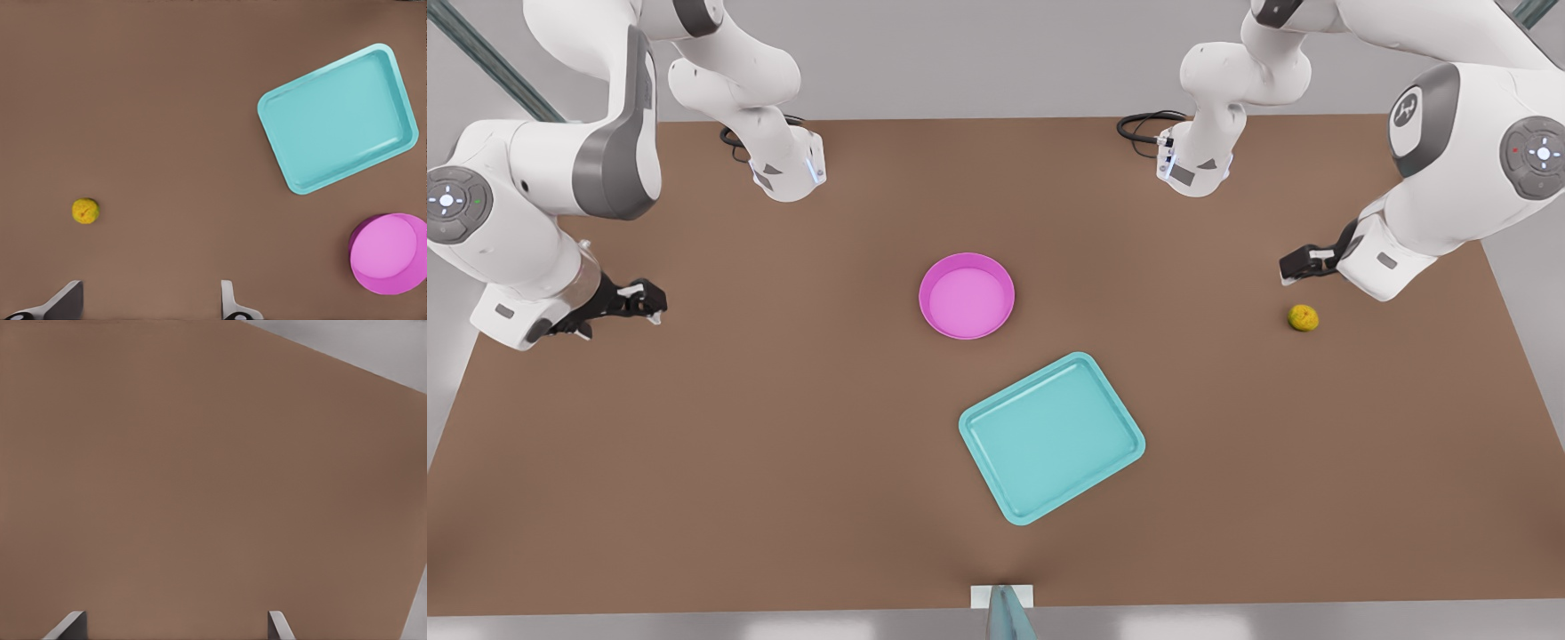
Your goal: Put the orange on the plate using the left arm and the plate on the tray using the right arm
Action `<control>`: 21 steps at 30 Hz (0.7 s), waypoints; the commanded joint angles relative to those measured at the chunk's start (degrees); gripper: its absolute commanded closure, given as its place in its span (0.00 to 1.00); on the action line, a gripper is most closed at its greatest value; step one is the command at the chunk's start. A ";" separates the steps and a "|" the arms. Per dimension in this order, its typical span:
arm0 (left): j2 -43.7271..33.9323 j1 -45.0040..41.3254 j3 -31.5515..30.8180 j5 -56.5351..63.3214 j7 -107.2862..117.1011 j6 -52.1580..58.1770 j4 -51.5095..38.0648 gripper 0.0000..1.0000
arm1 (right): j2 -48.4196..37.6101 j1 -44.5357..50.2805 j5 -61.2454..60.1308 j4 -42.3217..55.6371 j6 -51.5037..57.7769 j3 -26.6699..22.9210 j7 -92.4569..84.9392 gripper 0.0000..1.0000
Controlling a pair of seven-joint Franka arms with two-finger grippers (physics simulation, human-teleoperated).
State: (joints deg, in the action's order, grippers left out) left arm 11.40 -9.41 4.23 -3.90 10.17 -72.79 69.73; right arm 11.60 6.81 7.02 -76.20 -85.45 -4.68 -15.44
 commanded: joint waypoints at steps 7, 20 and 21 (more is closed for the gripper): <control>2.57 2.28 11.24 3.28 -8.73 -24.48 23.78 0.00 | 0.88 0.31 -0.08 -1.05 -1.91 -0.07 -6.09 0.00; 8.73 10.82 16.43 -4.10 -44.54 -58.52 54.37 0.00 | 1.32 0.49 -0.17 -1.14 -1.03 0.02 -6.18 0.00; 8.81 10.82 16.51 -4.01 -44.63 -58.52 54.64 0.00 | 1.32 0.49 -0.17 -1.14 -1.03 0.02 -6.18 0.00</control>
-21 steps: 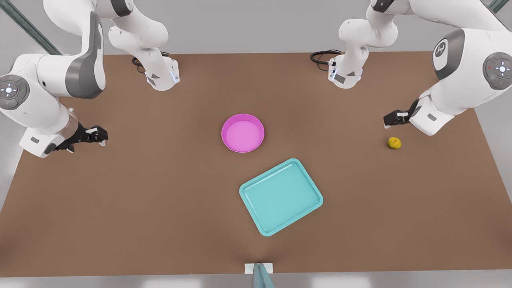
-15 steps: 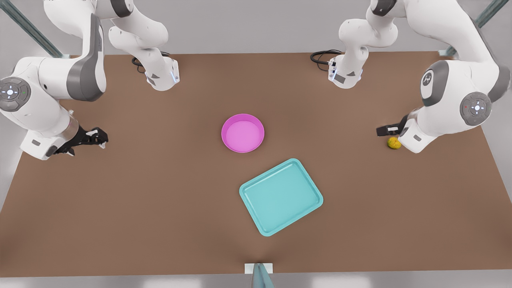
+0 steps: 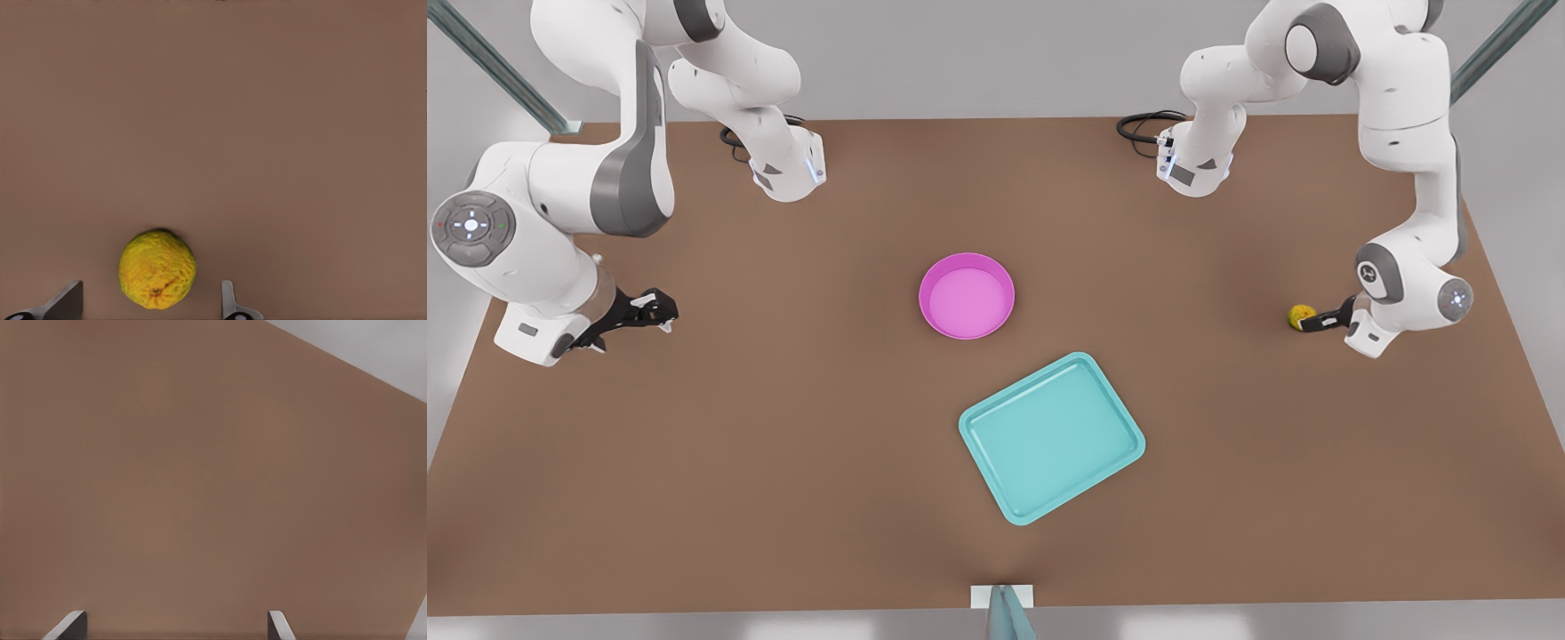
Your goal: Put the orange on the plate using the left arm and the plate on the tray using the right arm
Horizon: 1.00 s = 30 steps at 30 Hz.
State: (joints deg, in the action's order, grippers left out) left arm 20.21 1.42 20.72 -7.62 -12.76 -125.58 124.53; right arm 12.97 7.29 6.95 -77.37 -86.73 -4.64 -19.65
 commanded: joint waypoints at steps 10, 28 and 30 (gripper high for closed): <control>1.06 -0.63 -0.77 0.32 -31.37 -9.86 4.67 0.00 | 0.30 0.00 -0.10 0.03 0.24 -0.02 -2.24 0.00; 5.46 -0.19 -0.68 0.23 -29.96 -10.47 4.76 0.13 | 0.65 0.00 -1.15 0.20 0.77 -0.37 -2.24 0.00; 5.54 -0.19 -0.68 0.23 -29.96 -10.21 4.76 0.19 | 0.82 0.00 -1.15 0.20 0.86 -0.37 -2.33 0.00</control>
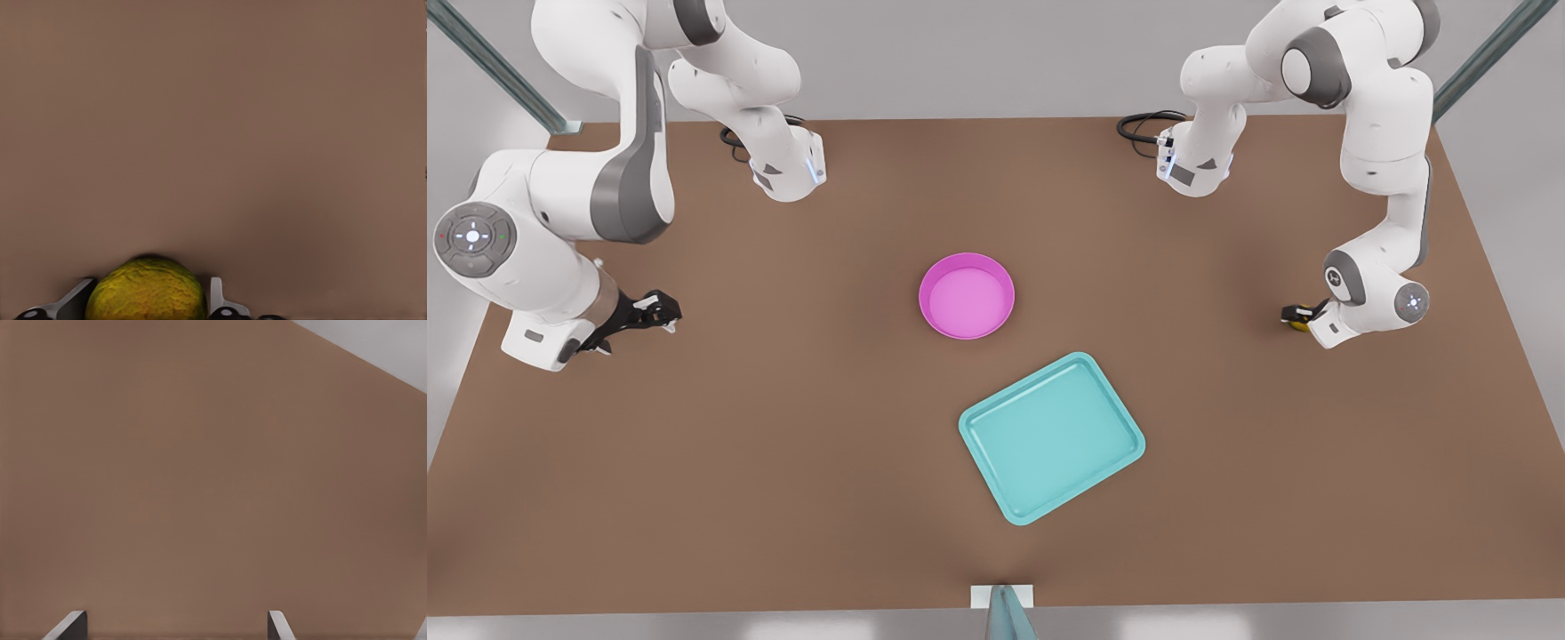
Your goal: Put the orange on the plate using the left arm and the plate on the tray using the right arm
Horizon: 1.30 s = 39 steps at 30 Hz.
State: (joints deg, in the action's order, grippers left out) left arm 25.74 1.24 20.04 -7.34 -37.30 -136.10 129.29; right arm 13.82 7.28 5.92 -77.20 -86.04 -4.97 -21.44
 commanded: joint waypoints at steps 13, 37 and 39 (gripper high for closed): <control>-2.54 -0.10 0.17 -0.05 -1.72 6.46 -2.20 0.31 | 0.33 0.02 -0.21 0.03 0.09 -0.04 -0.54 0.00; 20.40 -48.62 -24.79 -3.56 104.89 29.31 -56.52 0.28 | 1.21 -0.07 -0.21 -0.15 -0.09 -0.04 -0.62 0.00; 21.36 -48.97 -24.79 -3.56 104.28 28.78 -56.52 0.00 | 1.48 -0.07 -0.21 -0.15 -0.09 -0.04 -0.62 0.00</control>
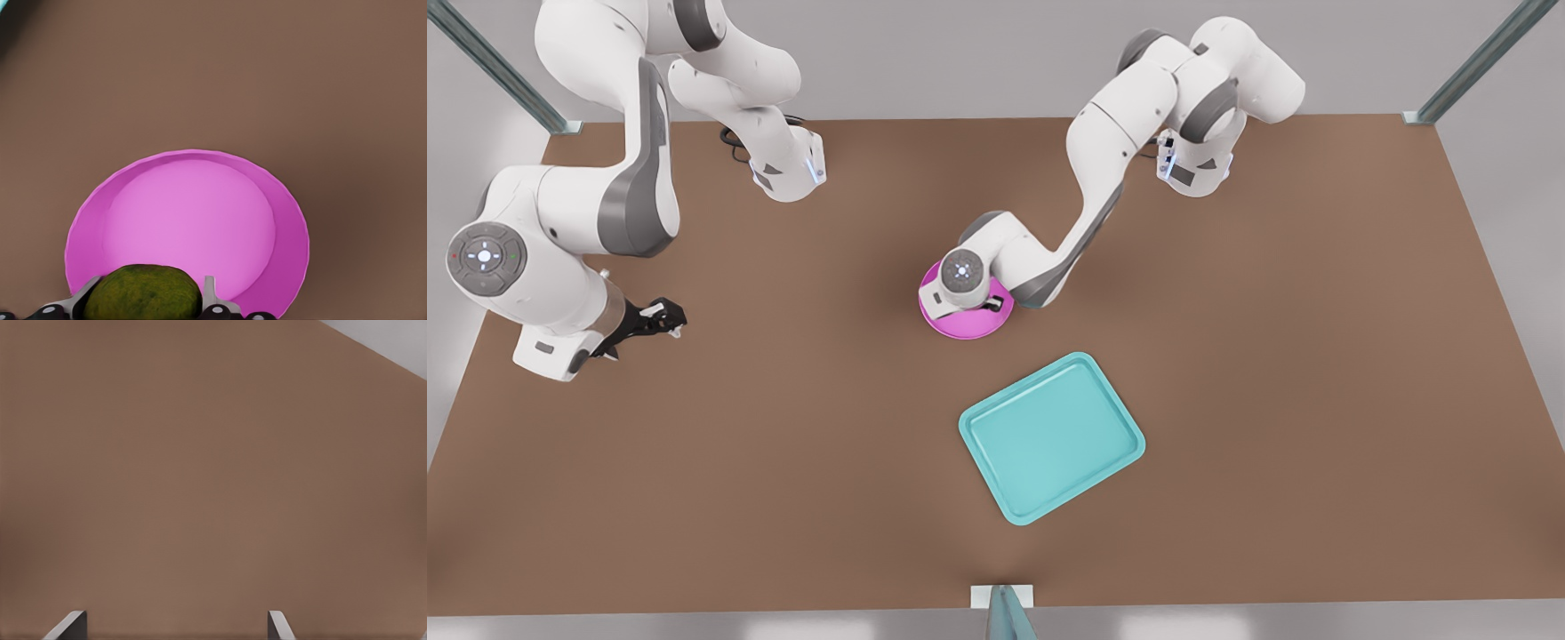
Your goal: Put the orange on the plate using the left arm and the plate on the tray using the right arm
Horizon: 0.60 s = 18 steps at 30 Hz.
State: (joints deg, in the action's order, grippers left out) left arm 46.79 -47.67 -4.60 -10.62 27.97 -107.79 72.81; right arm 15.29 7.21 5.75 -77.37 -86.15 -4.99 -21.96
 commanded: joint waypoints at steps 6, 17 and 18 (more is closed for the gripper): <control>-14.96 11.10 3.37 -2.65 25.22 23.57 -1.44 0.00 | 0.96 0.18 -4.33 -1.91 0.28 -0.02 0.34 0.00; -42.22 43.98 2.93 14.32 -34.03 24.02 12.27 0.00 | -0.53 16.00 -29.57 -46.38 -56.23 14.40 17.03 0.00; -40.30 44.06 4.25 11.86 -33.95 25.78 10.87 0.00 | -0.62 16.00 -30.01 -48.23 -56.76 14.92 17.12 0.00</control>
State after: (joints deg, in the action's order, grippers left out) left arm 7.32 -3.89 -0.31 -0.90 20.89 -81.24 82.38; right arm 15.64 23.47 -21.81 -122.72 -120.40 9.04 -15.40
